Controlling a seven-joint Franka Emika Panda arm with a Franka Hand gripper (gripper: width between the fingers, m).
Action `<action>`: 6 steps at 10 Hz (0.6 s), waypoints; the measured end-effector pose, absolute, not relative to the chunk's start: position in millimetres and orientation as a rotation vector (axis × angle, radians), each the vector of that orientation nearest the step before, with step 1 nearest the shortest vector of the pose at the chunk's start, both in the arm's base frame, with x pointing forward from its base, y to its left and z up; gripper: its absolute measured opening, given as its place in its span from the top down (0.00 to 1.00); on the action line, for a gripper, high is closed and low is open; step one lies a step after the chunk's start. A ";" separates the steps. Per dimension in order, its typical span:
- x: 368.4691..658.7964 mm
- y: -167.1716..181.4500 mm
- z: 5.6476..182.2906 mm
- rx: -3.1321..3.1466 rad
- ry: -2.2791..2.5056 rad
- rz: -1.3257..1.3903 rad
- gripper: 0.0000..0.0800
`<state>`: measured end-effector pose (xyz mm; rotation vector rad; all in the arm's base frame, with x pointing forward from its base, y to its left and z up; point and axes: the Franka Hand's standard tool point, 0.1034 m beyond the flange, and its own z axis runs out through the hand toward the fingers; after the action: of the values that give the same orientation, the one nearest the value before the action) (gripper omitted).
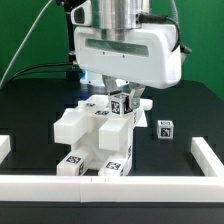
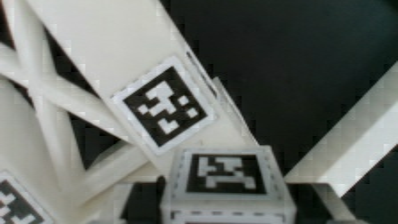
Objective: Assemble chair
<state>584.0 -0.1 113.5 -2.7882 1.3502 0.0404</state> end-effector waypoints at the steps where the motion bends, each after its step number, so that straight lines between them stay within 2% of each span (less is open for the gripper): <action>1: 584.2 -0.1 113.7 -2.765 1.381 0.061 0.64; 6: 585.3 7.8 114.0 -2.744 1.427 0.092 0.63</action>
Offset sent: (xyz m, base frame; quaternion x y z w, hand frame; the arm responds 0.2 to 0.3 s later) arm 0.0141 0.0120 0.0009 -0.0006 -0.0130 0.0932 0.9956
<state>585.3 7.8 114.0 -2.7439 1.4271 0.0925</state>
